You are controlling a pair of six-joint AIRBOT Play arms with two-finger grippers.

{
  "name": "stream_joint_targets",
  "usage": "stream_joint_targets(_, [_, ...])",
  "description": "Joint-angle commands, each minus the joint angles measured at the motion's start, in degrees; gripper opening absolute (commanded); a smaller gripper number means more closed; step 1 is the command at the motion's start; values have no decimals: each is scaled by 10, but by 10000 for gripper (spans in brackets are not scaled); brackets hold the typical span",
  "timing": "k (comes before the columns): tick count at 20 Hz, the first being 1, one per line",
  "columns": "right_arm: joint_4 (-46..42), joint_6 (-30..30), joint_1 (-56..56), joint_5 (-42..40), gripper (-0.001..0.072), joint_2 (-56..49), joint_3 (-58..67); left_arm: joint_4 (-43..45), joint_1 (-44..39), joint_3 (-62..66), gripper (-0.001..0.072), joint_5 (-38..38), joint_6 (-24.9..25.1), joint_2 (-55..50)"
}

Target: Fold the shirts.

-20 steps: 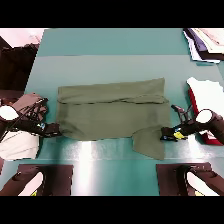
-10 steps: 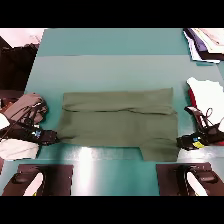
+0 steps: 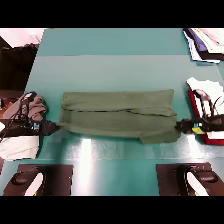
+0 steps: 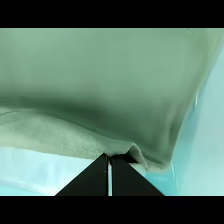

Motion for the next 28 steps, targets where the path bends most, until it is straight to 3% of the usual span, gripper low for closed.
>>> stream_joint_targets(1, [12, -12, 0, -53, 20, -92, 74, 1, 0, 1, 25, 101, -30, -7])
stream_joint_targets(8, [11, -15, 0, -86, 20, -253, 185, -14, 0, 20, 25, 233, -30, -114])
stream_joint_targets(16, [17, -15, 0, -114, 25, -373, 276, -15, 0, 123, 29, 289, -25, -301])
stream_joint_targets(17, [17, -15, 0, -114, 38, -384, 286, -15, 0, 134, 205, 289, -25, -316])
stream_joint_targets(18, [18, -15, 0, -112, 214, -394, 296, -16, 0, 146, 554, 288, -25, -327])
stream_joint_targets(19, [32, -15, -1, -103, 366, -405, 309, -16, 0, 156, 720, 283, -26, -333])
stream_joint_targets(21, [67, -27, -19, -69, 367, -417, 339, -15, 0, 182, 715, 261, -25, -333])
stream_joint_targets(25, [137, -94, -100, 26, 368, -417, 351, -17, 0, 238, 714, 147, -25, -333])
stream_joint_targets(26, [153, -108, -127, 42, 373, -417, 339, -17, 0, 240, 648, 129, -25, -333])
stream_joint_targets(28, [184, -122, -179, 45, 624, -417, 301, -17, 0, 240, 126, 106, -18, -333])
